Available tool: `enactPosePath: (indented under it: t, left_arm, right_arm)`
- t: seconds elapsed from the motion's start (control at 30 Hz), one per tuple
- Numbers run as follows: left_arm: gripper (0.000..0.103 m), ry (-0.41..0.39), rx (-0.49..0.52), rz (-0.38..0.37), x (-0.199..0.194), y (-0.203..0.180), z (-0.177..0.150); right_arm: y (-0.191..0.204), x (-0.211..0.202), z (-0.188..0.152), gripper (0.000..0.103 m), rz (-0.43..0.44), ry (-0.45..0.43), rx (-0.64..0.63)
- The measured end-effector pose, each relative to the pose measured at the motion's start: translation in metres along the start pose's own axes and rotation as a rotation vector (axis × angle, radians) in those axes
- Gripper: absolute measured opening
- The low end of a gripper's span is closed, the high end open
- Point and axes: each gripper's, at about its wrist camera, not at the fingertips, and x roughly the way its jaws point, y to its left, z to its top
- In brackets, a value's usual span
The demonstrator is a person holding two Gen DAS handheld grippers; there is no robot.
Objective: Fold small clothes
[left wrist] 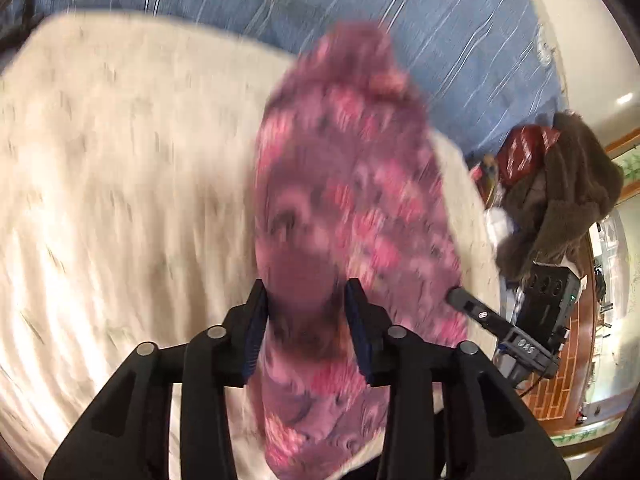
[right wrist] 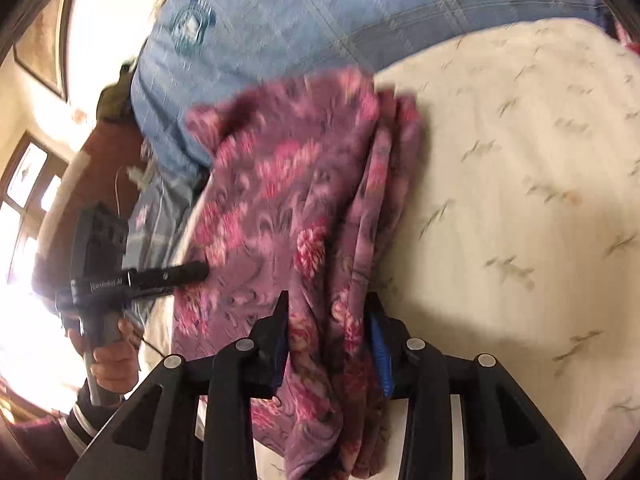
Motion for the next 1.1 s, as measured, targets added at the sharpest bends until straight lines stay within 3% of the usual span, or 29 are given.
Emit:
enactPosePath:
  t: [0.07, 0.1, 0.27, 0.33, 0.37, 0.4, 0.47, 0.53, 0.57, 0.6, 0.67, 0.73, 0.77, 0.8, 0.83, 0.87, 0.93, 0.97, 1.0, 1.03, 1.1]
  left_arm:
    - [0.058, -0.073, 0.036, 0.033, -0.008, -0.007, 0.019]
    - [0.059, -0.097, 0.063, 0.072, -0.006, -0.011, 0.031]
    - [0.059, -0.109, 0.134, 0.227, 0.029, -0.028, 0.092]
    - [0.059, -0.094, 0.113, 0.245, 0.045, -0.027, 0.121]
    - [0.053, -0.074, 0.087, 0.218, 0.053, -0.024, 0.135]
    - [0.045, -0.063, 0.074, 0.206, 0.061, -0.023, 0.145]
    - [0.044, -0.040, 0.098, 0.276, 0.084, -0.022, 0.163]
    - [0.042, 0.015, 0.101, 0.394, 0.116, -0.013, 0.175]
    - [0.034, 0.061, 0.077, 0.409, 0.126, -0.005, 0.178]
    - [0.032, 0.045, 0.065, 0.398, 0.121, -0.001, 0.181]
    - [0.032, 0.025, 0.042, 0.272, 0.094, 0.004, 0.181]
    - [0.033, 0.007, 0.055, 0.210, 0.062, 0.004, 0.173]
    - [0.040, -0.007, 0.079, 0.196, 0.046, 0.005, 0.164]
    - [0.054, -0.016, 0.105, 0.195, 0.034, 0.004, 0.153]
    - [0.059, -0.025, 0.121, 0.194, 0.025, 0.003, 0.142]
    - [0.065, -0.029, 0.124, 0.179, 0.020, 0.003, 0.130]
    - [0.065, 0.004, 0.112, 0.125, 0.024, 0.002, 0.104]
    - [0.065, 0.023, 0.098, 0.120, 0.029, 0.004, 0.097]
    - [0.060, 0.039, 0.085, 0.132, 0.033, 0.006, 0.089]
    - [0.056, 0.047, 0.076, 0.148, 0.037, 0.009, 0.081]
    - [0.055, 0.043, 0.032, 0.154, 0.039, 0.013, 0.074]
  right_arm:
    - [0.002, -0.010, 0.022, 0.039, -0.006, -0.101, -0.003]
    - [0.002, -0.009, 0.034, 0.042, -0.007, -0.125, 0.000]
    - [-0.013, 0.040, 0.075, 0.042, -0.114, -0.096, 0.032]
    - [-0.021, 0.057, 0.082, 0.024, -0.122, -0.064, 0.035]
    - [-0.022, 0.058, 0.084, 0.009, -0.096, -0.072, 0.029]
    - [-0.021, 0.054, 0.085, 0.009, -0.076, -0.097, 0.023]
    - [-0.025, 0.047, 0.086, 0.008, -0.057, -0.144, 0.034]
    - [-0.041, 0.066, 0.085, 0.008, -0.107, -0.078, 0.062]
    - [-0.046, 0.074, 0.082, 0.010, -0.123, -0.045, 0.062]
    - [-0.047, 0.074, 0.081, 0.010, -0.115, -0.049, 0.055]
    - [-0.048, 0.057, 0.083, 0.020, -0.068, -0.085, 0.080]
    - [-0.057, 0.037, 0.080, 0.022, 0.029, -0.138, 0.147]
    - [-0.061, 0.029, 0.078, 0.026, 0.086, -0.145, 0.182]
    - [-0.061, 0.025, 0.075, 0.031, 0.109, -0.149, 0.195]
    - [-0.060, 0.023, 0.070, 0.031, 0.114, -0.149, 0.189]
    - [-0.055, 0.024, 0.065, 0.031, 0.112, -0.143, 0.173]
    - [-0.046, 0.035, 0.053, 0.031, 0.094, -0.092, 0.141]
    - [-0.041, 0.048, 0.049, 0.027, 0.051, -0.038, 0.118]
    - [-0.035, 0.053, 0.048, 0.014, -0.002, -0.028, 0.083]
    - [-0.026, 0.051, 0.050, 0.007, -0.029, -0.052, 0.038]
    - [-0.017, 0.038, 0.051, 0.005, -0.092, -0.105, -0.001]
